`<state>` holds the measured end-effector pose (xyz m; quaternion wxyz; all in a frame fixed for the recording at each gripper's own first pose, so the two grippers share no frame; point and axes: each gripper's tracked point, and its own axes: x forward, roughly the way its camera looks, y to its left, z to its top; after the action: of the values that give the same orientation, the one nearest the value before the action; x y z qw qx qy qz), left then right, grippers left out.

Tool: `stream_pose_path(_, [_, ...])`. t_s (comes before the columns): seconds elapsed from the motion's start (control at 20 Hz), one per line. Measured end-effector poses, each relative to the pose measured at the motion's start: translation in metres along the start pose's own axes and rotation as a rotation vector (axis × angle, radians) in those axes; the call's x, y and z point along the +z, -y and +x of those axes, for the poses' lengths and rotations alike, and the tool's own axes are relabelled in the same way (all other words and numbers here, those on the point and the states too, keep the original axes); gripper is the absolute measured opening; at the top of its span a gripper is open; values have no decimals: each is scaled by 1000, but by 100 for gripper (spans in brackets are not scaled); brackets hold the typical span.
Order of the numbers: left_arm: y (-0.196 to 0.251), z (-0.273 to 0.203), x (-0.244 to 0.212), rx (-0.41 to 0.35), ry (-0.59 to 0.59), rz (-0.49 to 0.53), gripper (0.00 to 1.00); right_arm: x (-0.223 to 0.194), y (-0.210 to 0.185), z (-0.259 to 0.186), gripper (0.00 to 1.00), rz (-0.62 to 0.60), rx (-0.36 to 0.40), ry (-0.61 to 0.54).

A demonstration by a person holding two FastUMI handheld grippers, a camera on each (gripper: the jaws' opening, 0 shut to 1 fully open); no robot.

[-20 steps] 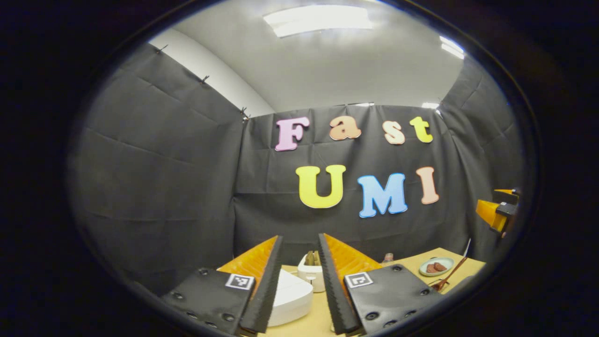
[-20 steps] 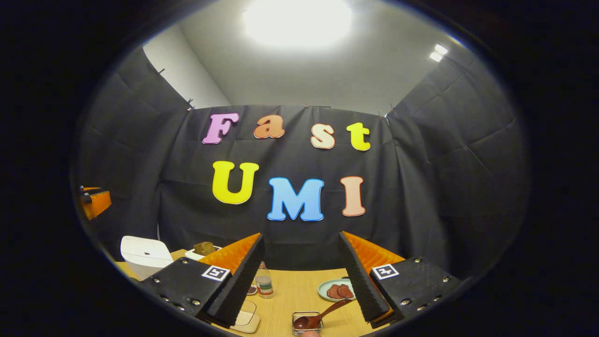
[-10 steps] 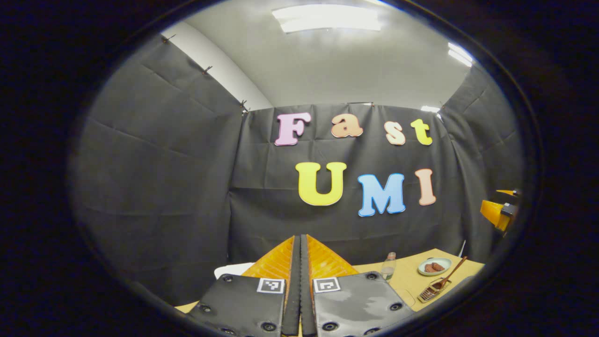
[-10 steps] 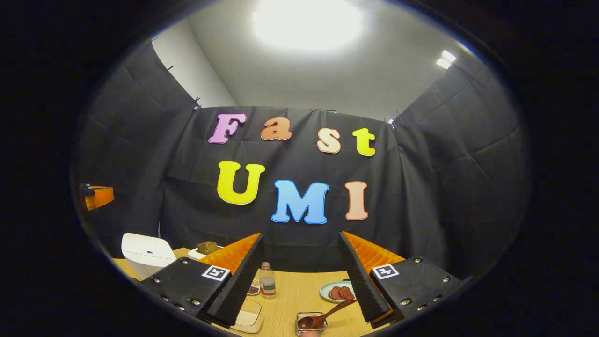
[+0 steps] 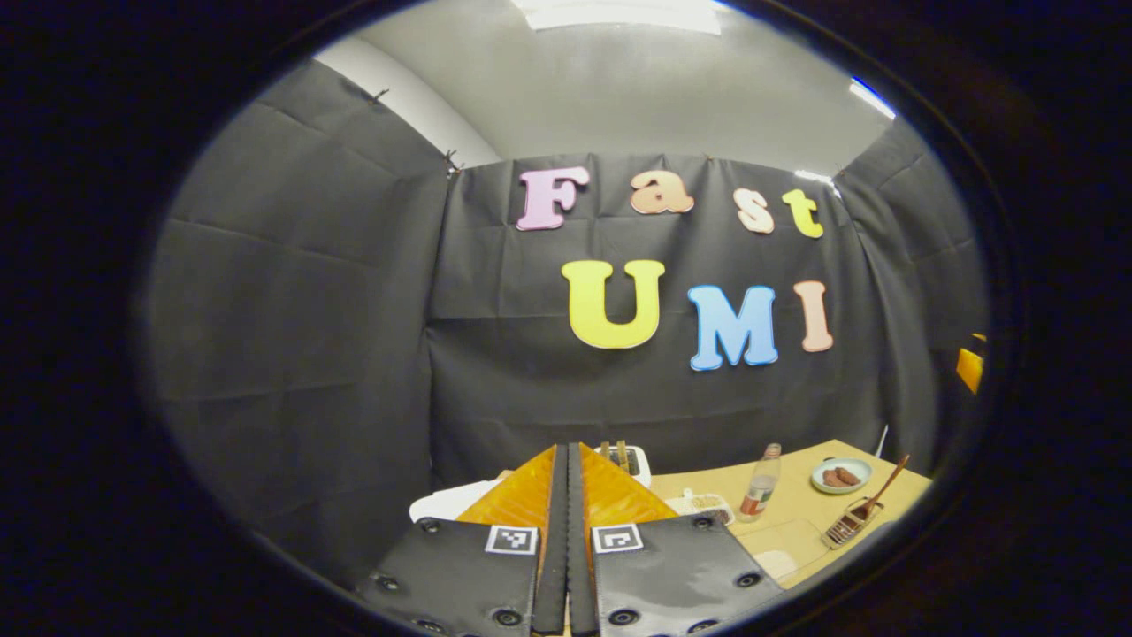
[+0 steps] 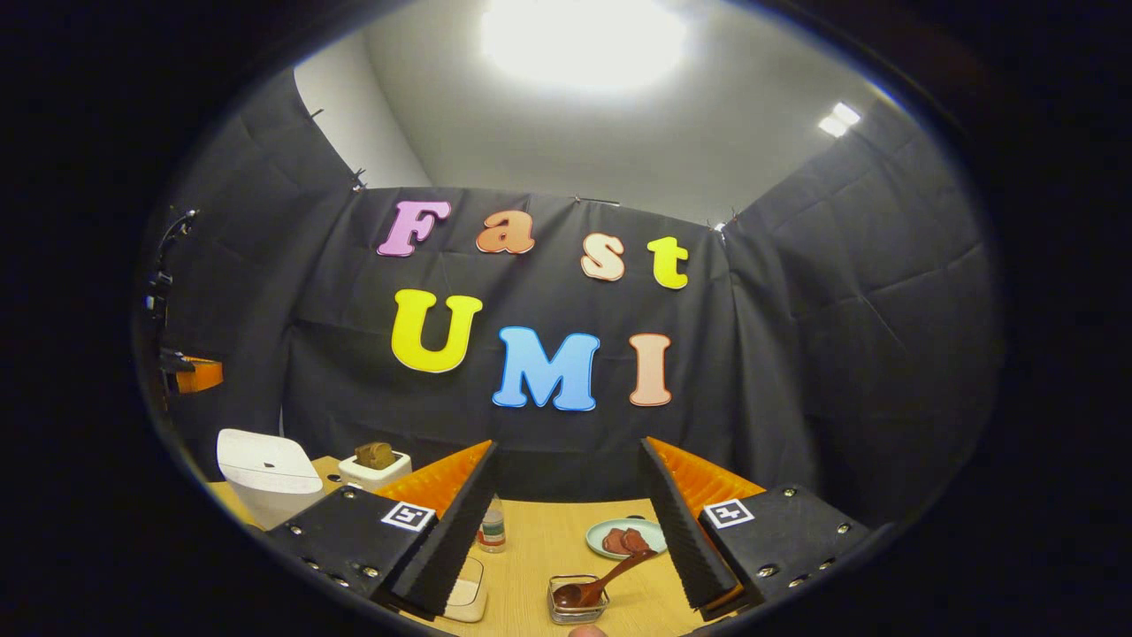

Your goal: Close the left gripper, press the button to open the rice cooker; take a wooden spoon from the chopstick holder with the right hand, scoop a spoonful of rice and pour it into the rice cooker, then put the wooden spoon back into the chopstick holder.

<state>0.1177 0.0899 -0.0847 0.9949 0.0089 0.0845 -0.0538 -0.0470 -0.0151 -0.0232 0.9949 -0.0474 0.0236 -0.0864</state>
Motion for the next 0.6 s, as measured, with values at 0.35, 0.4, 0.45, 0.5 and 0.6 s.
stream_pose_path(0.35, [-5, 54, -67, -50, -119, -35, 9, -8, 24, -17, 95, -7, -130, -43])
stream_pose_path(0.4, [-7, 59, -78, -52, -141, -41, 9, -8, 28, -19, 95, -9, -147, -44])
stream_pose_path(0.45, [-7, 64, -89, -58, -167, -47, 9, -10, 30, -22, 95, -12, -162, -50])
stream_pose_path(0.5, [-9, 68, -100, -56, -184, -47, 9, -12, 34, -25, 95, -18, -176, -56])
stream_pose_path(0.6, [-13, 78, -120, -55, -219, -31, 9, -17, 38, -29, 95, -28, -198, -75])
